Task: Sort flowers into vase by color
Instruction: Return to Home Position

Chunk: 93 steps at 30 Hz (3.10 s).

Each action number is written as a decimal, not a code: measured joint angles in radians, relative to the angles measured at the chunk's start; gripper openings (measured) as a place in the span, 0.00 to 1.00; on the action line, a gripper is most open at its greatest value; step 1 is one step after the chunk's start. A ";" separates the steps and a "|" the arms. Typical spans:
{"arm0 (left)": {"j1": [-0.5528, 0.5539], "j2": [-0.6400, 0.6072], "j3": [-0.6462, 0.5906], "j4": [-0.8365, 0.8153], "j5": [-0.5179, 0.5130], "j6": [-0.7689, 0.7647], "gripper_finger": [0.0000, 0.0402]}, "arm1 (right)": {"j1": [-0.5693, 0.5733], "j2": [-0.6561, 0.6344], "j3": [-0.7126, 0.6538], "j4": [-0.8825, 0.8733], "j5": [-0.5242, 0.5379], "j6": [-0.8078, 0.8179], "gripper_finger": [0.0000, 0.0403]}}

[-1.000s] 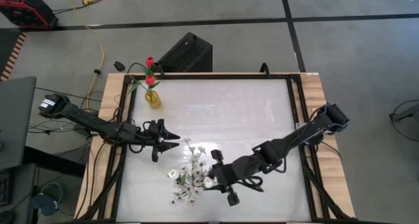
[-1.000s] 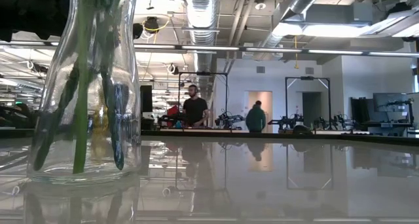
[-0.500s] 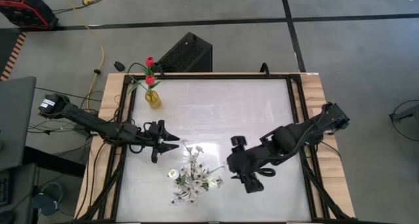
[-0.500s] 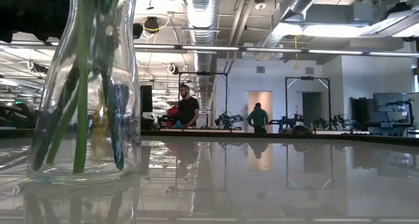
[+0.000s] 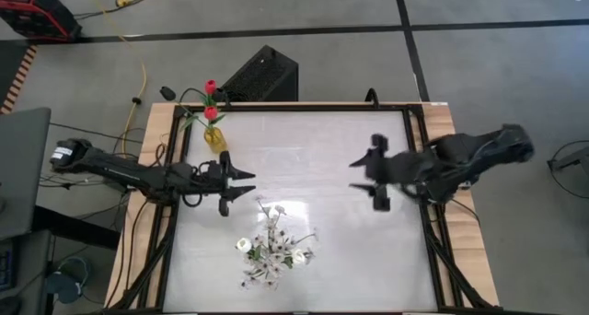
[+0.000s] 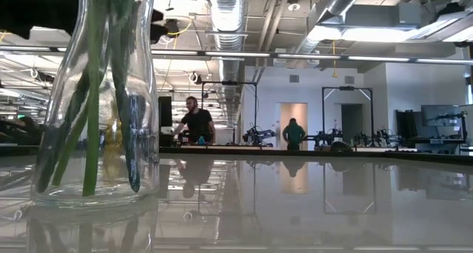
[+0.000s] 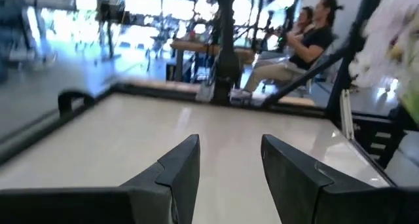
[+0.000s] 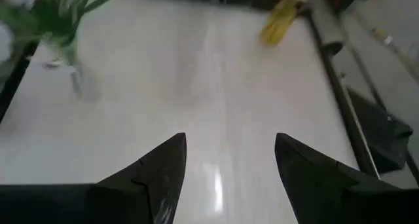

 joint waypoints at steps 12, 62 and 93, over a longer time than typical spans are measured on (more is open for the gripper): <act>0.160 -0.381 0.019 -0.374 0.140 -0.171 0.38 | -0.260 -0.549 -0.813 0.903 -0.150 0.063 0.64; 0.141 -0.675 -0.248 -0.535 -0.295 -0.169 0.01 | -0.398 -0.882 -1.389 0.962 -0.353 -0.087 0.22; 0.141 -0.676 -0.248 -0.534 -0.332 -0.024 0.01 | -0.398 -0.882 -1.390 0.964 -0.346 -0.072 0.23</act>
